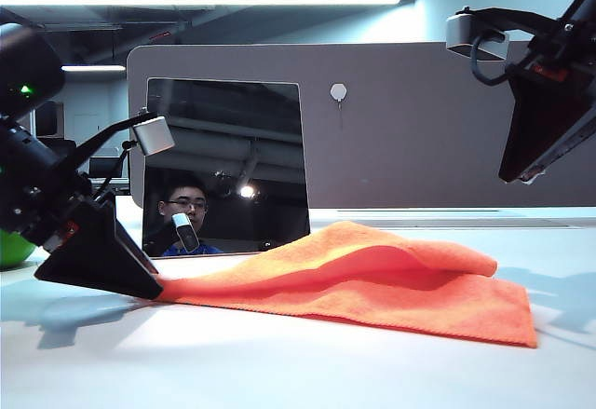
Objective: Pick up the cloth from the table and use it to cover the mirror.
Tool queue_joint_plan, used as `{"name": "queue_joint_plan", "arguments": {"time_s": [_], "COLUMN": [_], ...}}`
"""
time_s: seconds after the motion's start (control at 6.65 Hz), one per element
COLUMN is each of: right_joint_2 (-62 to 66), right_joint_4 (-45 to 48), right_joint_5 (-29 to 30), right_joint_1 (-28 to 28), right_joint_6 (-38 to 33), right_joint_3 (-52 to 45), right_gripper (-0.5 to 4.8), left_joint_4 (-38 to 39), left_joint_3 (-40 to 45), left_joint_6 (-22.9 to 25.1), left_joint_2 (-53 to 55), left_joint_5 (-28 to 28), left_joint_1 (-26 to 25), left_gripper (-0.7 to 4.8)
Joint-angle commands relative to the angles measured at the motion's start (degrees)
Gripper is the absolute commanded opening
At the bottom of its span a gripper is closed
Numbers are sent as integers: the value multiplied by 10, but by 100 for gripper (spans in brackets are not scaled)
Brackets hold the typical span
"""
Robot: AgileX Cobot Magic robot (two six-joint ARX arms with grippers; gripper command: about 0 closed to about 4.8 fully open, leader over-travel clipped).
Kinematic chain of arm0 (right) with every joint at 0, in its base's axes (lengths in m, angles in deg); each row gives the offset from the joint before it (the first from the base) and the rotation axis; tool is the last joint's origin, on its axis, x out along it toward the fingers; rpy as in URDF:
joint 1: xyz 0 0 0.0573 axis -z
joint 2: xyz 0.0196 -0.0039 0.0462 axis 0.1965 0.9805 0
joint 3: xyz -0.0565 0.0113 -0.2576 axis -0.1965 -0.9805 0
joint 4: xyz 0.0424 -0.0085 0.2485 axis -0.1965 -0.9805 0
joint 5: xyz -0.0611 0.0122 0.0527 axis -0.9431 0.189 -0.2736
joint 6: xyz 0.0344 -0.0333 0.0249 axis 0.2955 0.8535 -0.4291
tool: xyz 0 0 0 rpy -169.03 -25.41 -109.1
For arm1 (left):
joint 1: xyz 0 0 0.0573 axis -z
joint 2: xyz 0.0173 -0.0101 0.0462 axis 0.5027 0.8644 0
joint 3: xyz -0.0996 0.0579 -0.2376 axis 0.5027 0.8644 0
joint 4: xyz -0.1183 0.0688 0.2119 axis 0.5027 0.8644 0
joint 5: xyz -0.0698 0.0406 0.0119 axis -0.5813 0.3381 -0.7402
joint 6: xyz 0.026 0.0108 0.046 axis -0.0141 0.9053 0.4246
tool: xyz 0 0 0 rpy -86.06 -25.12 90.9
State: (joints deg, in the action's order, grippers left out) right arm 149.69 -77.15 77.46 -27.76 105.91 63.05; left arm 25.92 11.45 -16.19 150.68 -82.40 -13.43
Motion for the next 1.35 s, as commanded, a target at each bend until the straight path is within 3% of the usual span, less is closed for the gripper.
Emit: {"name": "queue_joint_plan", "arguments": {"time_s": [0.15, 0.3, 0.45, 0.6, 0.75, 0.9, 1.05, 1.35], "right_joint_2": [-1, -1, -1, -1, -1, 0, 28, 58], "right_joint_4": [2, 2, 6, 26, 42, 15, -40, -38], "right_joint_5": [3, 3, 3, 3, 47, 108, 118, 109], "right_joint_1": [-1, -1, -1, 0, -1, -1, -28, -65], "right_joint_6": [0, 0, 0, 0, 20, 46, 77, 84], "right_joint_3": [1, 1, 1, 1, 1, 1, -2, -2], "right_gripper": [159, 159, 159, 160, 250, 255, 257, 263], "left_joint_4": [4, 4, 1, -13, -144, -159, -163, -177], "left_joint_3": [-1, -1, -2, -2, -2, -2, -2, -2], "left_joint_6": [-2, -2, -18, -66, -202, -221, -228, -236], "left_joint_2": [0, 3, 3, -1, -103, -122, -122, -122], "left_joint_5": [-6, -6, -8, -45, -86, -87, -101, -101], "left_joint_1": [-1, -1, -1, -1, 0, 0, 0, 0], "left_gripper": [151, -7, -6, -6, -6, -6, -6, -6]}}
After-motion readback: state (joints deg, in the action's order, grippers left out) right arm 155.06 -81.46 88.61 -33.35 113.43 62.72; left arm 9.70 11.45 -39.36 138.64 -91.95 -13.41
